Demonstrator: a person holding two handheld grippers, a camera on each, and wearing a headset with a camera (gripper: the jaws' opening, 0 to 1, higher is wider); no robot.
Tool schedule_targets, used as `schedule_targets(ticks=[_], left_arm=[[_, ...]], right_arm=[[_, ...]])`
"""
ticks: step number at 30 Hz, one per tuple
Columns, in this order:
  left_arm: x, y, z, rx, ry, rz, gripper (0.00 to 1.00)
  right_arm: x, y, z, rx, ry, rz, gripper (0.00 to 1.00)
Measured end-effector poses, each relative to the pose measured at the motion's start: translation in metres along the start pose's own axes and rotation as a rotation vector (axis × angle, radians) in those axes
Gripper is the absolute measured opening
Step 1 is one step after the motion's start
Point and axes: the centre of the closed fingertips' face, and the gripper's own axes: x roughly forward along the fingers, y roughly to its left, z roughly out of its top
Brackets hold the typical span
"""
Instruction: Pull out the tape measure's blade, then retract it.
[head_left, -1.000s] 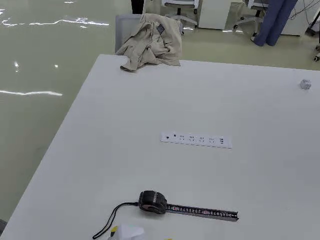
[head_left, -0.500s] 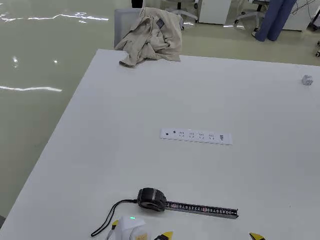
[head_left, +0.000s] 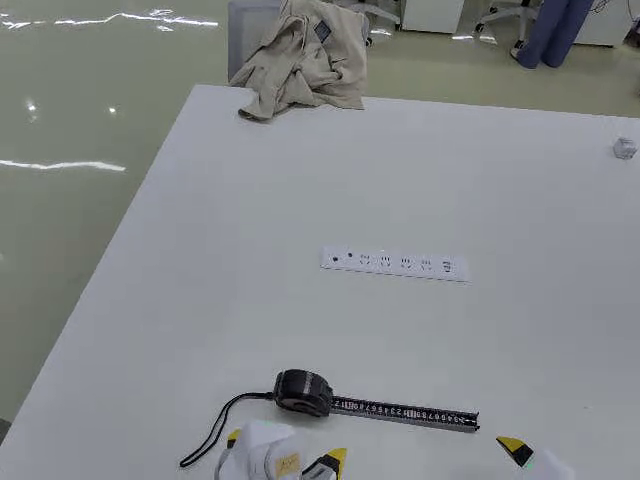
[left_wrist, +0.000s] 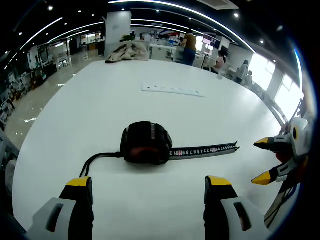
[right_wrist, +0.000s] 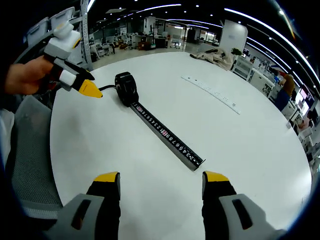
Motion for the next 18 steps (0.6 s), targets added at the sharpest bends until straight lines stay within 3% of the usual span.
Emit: schedule_targets(ticks=[7,18], left_arm=[[0.01,-0.001,0.006,-0.009,0.002,0.008,0.89],[0.024,0.001,0.007,-0.029,0.01,0.022,0.89]], right_arm=[[0.006,-0.012,-0.005,-0.058,0.021,0.02,0.63],[0.015,-0.017,-0.008,-0.136,0.041,0.069,0.6]])
